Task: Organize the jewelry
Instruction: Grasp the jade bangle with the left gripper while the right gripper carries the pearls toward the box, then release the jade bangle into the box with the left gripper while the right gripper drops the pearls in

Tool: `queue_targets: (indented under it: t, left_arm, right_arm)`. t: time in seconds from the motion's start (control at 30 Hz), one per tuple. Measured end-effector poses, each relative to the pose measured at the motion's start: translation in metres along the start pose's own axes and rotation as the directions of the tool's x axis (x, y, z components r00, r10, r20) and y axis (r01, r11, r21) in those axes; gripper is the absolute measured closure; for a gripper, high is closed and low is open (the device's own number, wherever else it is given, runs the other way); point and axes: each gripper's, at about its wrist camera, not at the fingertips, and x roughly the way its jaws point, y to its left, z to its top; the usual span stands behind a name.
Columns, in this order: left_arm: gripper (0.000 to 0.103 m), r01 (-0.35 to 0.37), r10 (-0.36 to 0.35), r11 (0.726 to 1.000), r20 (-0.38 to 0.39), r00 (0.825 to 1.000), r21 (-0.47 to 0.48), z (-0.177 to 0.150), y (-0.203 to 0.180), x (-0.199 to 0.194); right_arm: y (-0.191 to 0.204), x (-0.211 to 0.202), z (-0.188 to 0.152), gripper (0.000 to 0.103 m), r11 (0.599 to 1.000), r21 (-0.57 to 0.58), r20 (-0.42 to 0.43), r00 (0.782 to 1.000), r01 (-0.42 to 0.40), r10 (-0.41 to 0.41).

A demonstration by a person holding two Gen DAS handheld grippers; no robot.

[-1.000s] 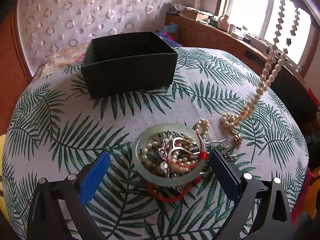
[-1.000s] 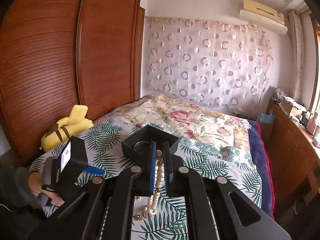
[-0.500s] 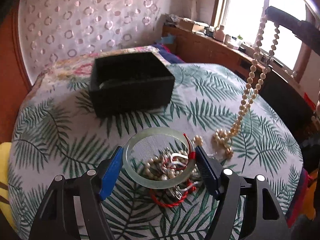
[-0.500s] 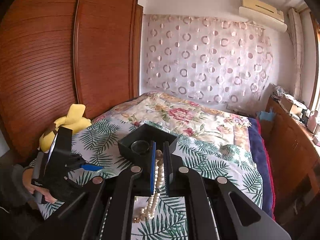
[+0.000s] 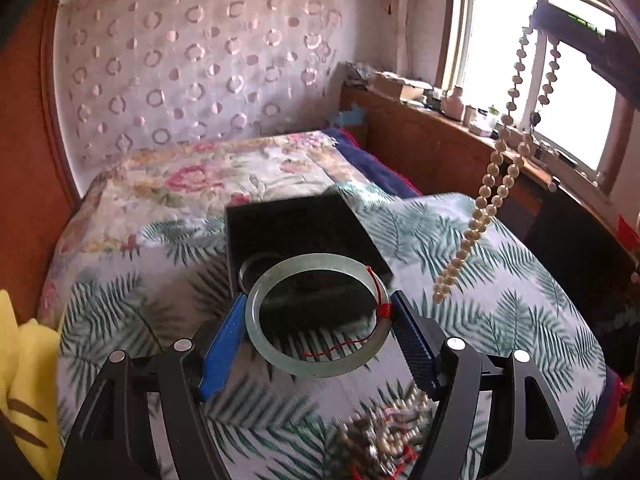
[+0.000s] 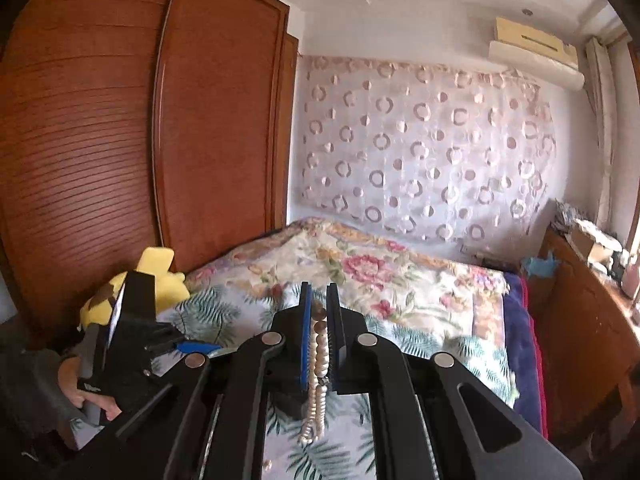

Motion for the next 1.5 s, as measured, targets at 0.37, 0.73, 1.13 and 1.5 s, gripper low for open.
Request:
queue_targets:
  t: [0.37, 0.73, 1.13, 1.5]
  left_arm:
    - [0.034, -0.035, 0.035, 0.999, -0.029, 0.999, -0.01, 0.024, 0.022, 0.038]
    - [0.034, -0.05, 0.048, 0.998, -0.072, 0.996, -0.027, 0.03, 0.042, 0.071]
    - [0.034, -0.055, 0.054, 0.998, -0.087, 0.995, -0.016, 0.042, 0.045, 0.092]
    - [0.033, -0.058, 0.057, 0.998, -0.085, 0.995, -0.005, 0.047, 0.043, 0.096]
  right_arm:
    - [-0.011, 0.046, 0.037, 0.095, 0.998, -0.025, 0.027, 0.998, -0.063, 0.064]
    - [-0.014, 0.122, -0.029, 0.095, 0.992, 0.027, -0.153, 0.98, -0.122, 0.125]
    - [-0.017, 0.165, -0.082, 0.094, 0.981, 0.118, -0.28, 0.943, -0.154, 0.182]
    - [-0.018, 0.149, -0.089, 0.082, 0.982, 0.138, -0.271, 0.949, -0.129, 0.163]
